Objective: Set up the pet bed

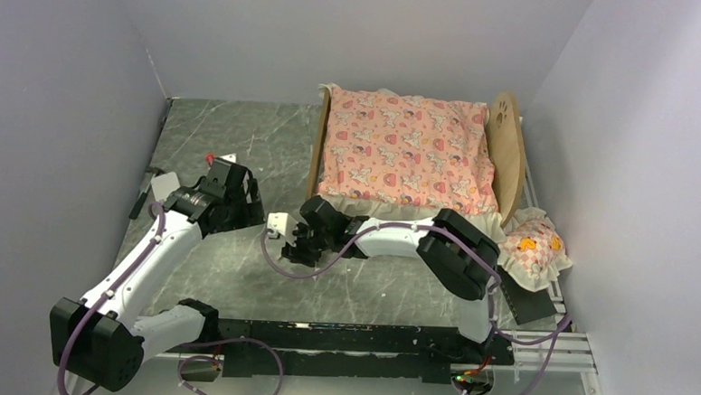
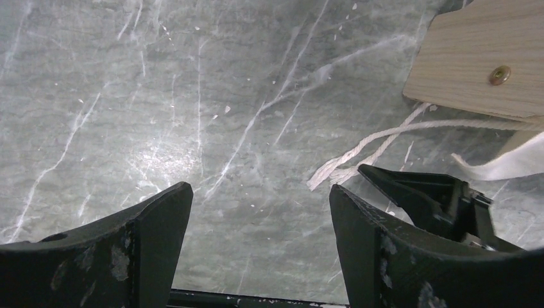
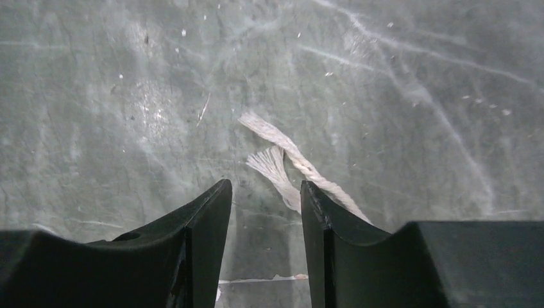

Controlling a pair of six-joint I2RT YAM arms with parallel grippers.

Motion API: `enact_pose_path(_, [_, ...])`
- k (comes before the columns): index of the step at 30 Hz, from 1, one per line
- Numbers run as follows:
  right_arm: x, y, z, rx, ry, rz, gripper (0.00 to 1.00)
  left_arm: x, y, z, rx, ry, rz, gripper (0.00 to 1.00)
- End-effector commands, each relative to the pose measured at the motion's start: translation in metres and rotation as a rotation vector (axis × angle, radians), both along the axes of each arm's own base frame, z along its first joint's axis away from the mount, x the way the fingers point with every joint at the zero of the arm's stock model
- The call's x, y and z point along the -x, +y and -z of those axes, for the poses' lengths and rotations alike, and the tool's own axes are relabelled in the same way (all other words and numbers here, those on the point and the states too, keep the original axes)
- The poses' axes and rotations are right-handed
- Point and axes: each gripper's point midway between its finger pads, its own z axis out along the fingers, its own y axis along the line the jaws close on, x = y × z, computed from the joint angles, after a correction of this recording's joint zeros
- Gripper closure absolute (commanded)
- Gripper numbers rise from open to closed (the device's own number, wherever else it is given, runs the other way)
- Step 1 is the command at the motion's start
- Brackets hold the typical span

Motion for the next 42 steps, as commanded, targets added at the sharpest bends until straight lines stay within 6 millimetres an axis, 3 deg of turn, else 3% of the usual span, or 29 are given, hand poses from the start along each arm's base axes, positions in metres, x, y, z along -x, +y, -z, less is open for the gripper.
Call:
enact_pose_path(1, [0.003,0.011,0.004,-0.011,0.007,-0.065,0.53,-0.005,-0.015,-0.007,0.058,-0.027,0.026,0.16])
enact_pose_path(7, [0.001,0.004,0.023,0.016,0.038,-0.051,0.57,-0.004,-0.004,-0.005,0.038,-0.021,-0.031,0.13])
enact_pose_path(11, [0.005,0.002,0.025,0.0,0.064,-0.053,0.64,-0.004,-0.004,-0.006,0.045,-0.03,-0.029,0.13])
enact_pose_path(19, [0.019,-0.006,0.016,-0.013,0.143,-0.048,1.0,-0.008,-0.02,-0.003,0.095,-0.006,0.033,0.14])
enact_pose_path(29, [0.018,-0.039,-0.024,-0.237,0.158,0.143,1.0,-0.025,-0.066,0.01,0.261,0.022,0.158,0.2])
enact_pose_path(36, [0.017,-0.045,-0.023,-0.305,0.194,0.187,1.0,-0.034,-0.091,0.023,0.333,0.014,0.183,0.25])
enact_pose_path(42, [0.018,-0.036,-0.02,-0.328,0.229,0.174,1.0,-0.037,-0.114,0.048,0.37,0.032,0.191,0.38])
